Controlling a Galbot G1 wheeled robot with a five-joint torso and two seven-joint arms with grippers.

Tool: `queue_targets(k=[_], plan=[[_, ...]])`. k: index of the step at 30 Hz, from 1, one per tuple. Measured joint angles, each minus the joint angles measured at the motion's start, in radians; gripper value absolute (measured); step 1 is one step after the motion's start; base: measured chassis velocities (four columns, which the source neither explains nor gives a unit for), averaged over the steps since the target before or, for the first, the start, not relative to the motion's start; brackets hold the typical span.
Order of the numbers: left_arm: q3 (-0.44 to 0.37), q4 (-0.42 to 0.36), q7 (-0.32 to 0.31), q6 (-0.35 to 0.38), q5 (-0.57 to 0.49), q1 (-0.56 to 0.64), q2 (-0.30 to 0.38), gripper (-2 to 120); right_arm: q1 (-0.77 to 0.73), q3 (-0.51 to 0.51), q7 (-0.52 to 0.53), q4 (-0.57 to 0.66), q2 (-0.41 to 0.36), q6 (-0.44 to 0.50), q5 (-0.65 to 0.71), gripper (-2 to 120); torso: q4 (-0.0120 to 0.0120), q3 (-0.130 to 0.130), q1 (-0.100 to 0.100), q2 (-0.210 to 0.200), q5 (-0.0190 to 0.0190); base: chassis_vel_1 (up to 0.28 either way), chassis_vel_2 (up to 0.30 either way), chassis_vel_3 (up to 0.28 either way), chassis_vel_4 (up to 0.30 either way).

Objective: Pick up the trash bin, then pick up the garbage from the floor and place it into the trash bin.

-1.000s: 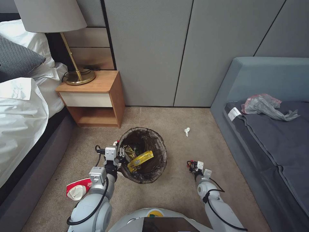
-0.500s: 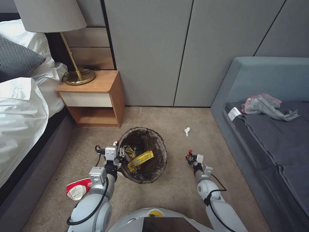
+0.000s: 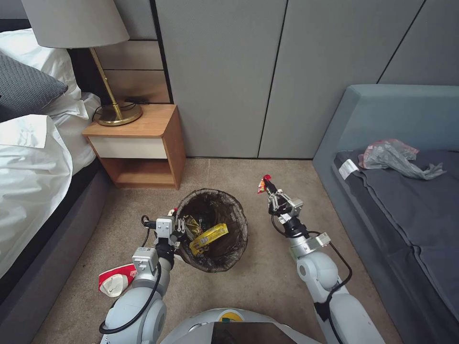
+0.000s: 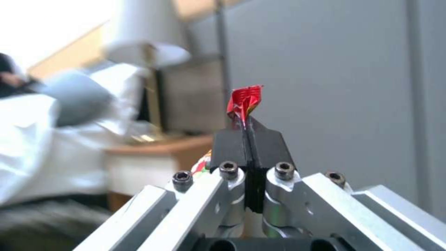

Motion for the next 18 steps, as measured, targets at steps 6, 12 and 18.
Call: queue_targets(k=[6, 12, 18], plan=[[0.000, 0.000, 0.000, 0.000, 0.000, 0.000, 0.000, 7, -0.043, -0.045, -0.068, 0.158, -0.015, -0.001, 0.012, 0, 0.0000, 0.000, 0.000, 0.000, 0.0002, 0.000, 0.000, 0.000, 0.000], [0.000, 0.000, 0.000, 0.000, 0.000, 0.000, 0.000, 7, -0.095, -0.148, -0.084, 0.273, -0.045, -0.024, 0.004, 0, -0.0001, 0.000, 0.000, 0.000, 0.0001, 0.000, 0.000, 0.000, 0.000], [0.000, 0.000, 0.000, 0.000, 0.000, 0.000, 0.000, 7, -0.132, -0.247, -0.078, 0.279, -0.067, -0.026, -0.063, 0, 0.0000, 0.000, 0.000, 0.000, 0.0002, 0.000, 0.000, 0.000, 0.000]])
